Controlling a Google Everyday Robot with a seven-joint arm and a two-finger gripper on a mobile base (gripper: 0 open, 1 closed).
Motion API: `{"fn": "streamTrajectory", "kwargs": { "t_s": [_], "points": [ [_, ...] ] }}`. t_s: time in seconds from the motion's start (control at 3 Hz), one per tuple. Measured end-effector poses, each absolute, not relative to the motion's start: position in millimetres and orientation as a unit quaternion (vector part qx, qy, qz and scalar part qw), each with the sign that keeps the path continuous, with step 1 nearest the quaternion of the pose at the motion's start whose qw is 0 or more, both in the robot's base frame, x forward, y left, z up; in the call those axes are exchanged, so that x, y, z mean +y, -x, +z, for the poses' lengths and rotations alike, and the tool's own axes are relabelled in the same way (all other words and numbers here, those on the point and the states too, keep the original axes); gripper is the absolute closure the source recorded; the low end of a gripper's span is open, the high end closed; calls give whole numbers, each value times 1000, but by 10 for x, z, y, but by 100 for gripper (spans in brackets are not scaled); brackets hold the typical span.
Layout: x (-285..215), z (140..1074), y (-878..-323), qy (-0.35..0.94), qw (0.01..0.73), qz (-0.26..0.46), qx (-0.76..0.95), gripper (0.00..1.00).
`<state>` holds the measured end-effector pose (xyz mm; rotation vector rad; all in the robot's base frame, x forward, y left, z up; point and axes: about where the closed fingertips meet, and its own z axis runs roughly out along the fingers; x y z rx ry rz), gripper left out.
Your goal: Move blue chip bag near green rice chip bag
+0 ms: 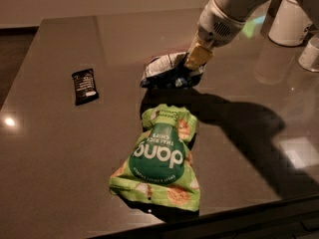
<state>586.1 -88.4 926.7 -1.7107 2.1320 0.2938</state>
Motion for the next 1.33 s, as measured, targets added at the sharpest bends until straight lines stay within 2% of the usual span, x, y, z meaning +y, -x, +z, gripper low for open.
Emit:
{"fn": "streamTrajectory", "kwargs": {
  "t_s": [0.33,1.33],
  "points": [
    [-807,9171,-5691,623,184,114,752,84],
    [-714,9143,-5584,634,184,121,741,13]
  ]
}}
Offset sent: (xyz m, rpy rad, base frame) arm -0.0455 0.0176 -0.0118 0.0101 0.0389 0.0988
